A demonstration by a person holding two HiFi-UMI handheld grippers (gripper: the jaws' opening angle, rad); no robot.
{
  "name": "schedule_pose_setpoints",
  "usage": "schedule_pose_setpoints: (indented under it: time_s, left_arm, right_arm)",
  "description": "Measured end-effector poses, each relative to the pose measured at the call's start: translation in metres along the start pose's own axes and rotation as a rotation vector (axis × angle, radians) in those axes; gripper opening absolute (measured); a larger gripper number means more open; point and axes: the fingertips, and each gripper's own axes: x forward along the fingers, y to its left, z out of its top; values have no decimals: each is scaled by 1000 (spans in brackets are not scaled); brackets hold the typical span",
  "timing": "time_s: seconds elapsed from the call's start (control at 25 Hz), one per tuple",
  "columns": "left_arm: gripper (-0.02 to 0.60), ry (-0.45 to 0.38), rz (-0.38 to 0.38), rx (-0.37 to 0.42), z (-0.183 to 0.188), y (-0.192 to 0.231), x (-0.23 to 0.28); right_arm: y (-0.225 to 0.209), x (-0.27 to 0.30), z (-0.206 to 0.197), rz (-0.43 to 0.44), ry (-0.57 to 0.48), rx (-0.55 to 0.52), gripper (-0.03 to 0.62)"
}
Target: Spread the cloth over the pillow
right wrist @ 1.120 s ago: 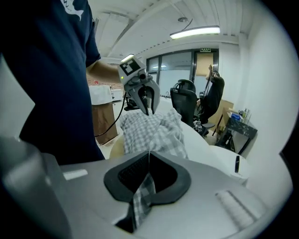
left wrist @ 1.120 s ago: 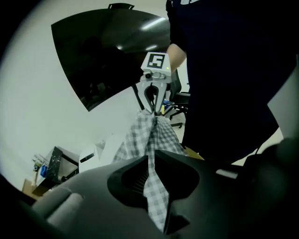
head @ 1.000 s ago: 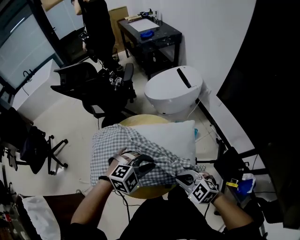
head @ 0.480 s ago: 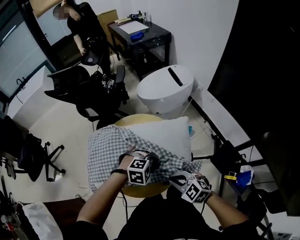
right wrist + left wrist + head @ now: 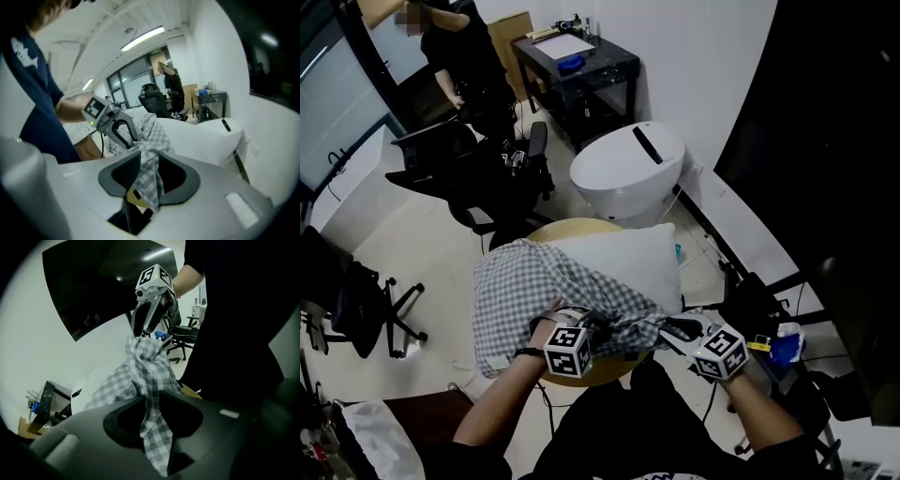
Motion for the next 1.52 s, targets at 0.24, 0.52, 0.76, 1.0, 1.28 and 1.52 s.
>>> schedule_pose_setpoints:
  time_s: [0.24,0.52,0.76,1.0,1.28,1.52]
  left_arm:
    - [89,-19,25,-29,4,-1,1]
    - [89,-24,35,-36,2,-4,-1]
    - [89,-33,34,-44,5,-3,-1]
    - [89,-32,32,-47,6,-2,0]
    - [89,-50,47,-70,7,2,-4]
    - [89,-131,155,-122,16,29,-31]
  right_arm:
    - [-2,10,7,80,-26,197,167]
    - [1,20,0,59,16,251,175]
    - [-18,26,-20,-25,88,292,179]
    - [-21,31,-13,-24,46,315,184]
    - [-14,31,3,-17,36,210,13]
    - [-40,13,34,-134,-12,69,12]
